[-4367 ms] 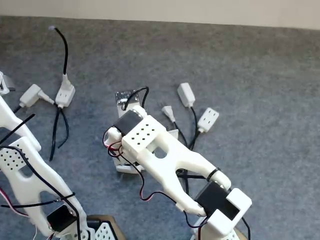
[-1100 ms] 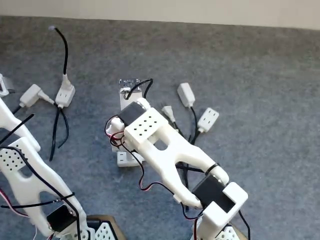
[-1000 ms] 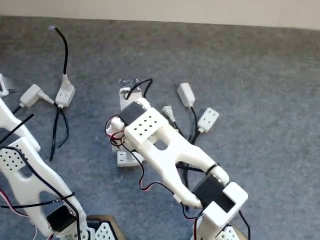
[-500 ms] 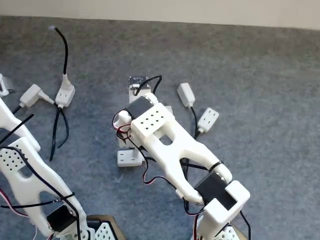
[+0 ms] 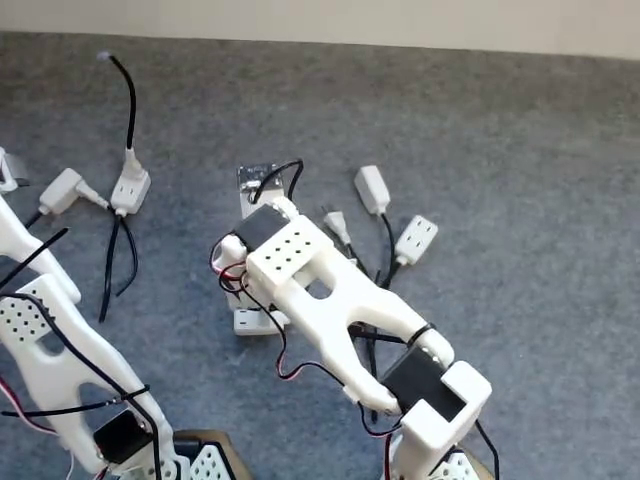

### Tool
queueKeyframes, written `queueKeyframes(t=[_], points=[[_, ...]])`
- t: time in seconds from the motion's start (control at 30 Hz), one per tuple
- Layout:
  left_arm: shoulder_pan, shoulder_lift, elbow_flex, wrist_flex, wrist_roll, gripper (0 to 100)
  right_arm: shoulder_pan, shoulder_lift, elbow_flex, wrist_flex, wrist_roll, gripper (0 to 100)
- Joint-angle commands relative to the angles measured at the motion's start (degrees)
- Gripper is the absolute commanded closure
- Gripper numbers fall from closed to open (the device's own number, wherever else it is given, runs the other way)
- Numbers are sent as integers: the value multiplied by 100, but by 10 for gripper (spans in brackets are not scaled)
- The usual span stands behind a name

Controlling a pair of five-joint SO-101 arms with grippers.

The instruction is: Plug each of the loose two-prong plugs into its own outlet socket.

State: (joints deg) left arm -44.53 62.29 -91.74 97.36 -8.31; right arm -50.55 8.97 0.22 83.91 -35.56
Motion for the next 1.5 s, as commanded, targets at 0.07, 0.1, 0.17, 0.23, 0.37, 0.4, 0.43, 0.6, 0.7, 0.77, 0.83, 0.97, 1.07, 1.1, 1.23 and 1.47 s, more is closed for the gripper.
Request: queueKeyframes(t=[0.07, 0.1, 0.17, 0.23, 0.37, 0.4, 0.43, 0.6, 0.7, 0.77, 0.83, 0.97, 1.07, 1.1, 1.23, 1.47], points=[[-57, -136, -295, 26, -62, 736, -31, 4, -4, 48, 26, 995], [-57, -136, -295, 26, -62, 736, 4, 75, 66, 13, 26, 995], [-57, -136, -295, 35, -62, 736, 48, 295, 215, -189, 26, 995], [-57, -136, -295, 35, -62, 736, 136, 593, 453, -453, 26, 995], [-57, -136, -295, 97, -62, 736, 312, 998, 629, -760, 35, 995], [-57, -145, -295, 123, -62, 736, 356, 1024, 620, -804, 53, 995], [-57, -145, -295, 141, -62, 736, 356, 1024, 620, -848, 70, 995], [-57, -145, -295, 158, -62, 736, 295, 1033, 629, -875, 79, 992], [-48, -145, -295, 237, -97, 736, 251, 1042, 646, -875, 273, 992], [-31, -145, -295, 290, -281, 736, 198, 1051, 673, -884, 360, 992], [-22, -145, -295, 299, -334, 736, 171, 1042, 664, -884, 352, 992], [-22, -145, -286, 308, -369, 736, 180, 998, 611, -884, 404, 991], [-4, -154, -277, 316, -642, 736, 171, 989, 207, -708, 835, 949], [4, -154, -268, 325, -651, 736, 171, 989, 48, -585, 1011, 912], [84, -347, -242, 352, -659, 736, 207, 989, -954, 163, 1108, 746], [268, -1235, 505, 352, -659, 736, 268, 998, -3090, 1393, 2813, 670]])
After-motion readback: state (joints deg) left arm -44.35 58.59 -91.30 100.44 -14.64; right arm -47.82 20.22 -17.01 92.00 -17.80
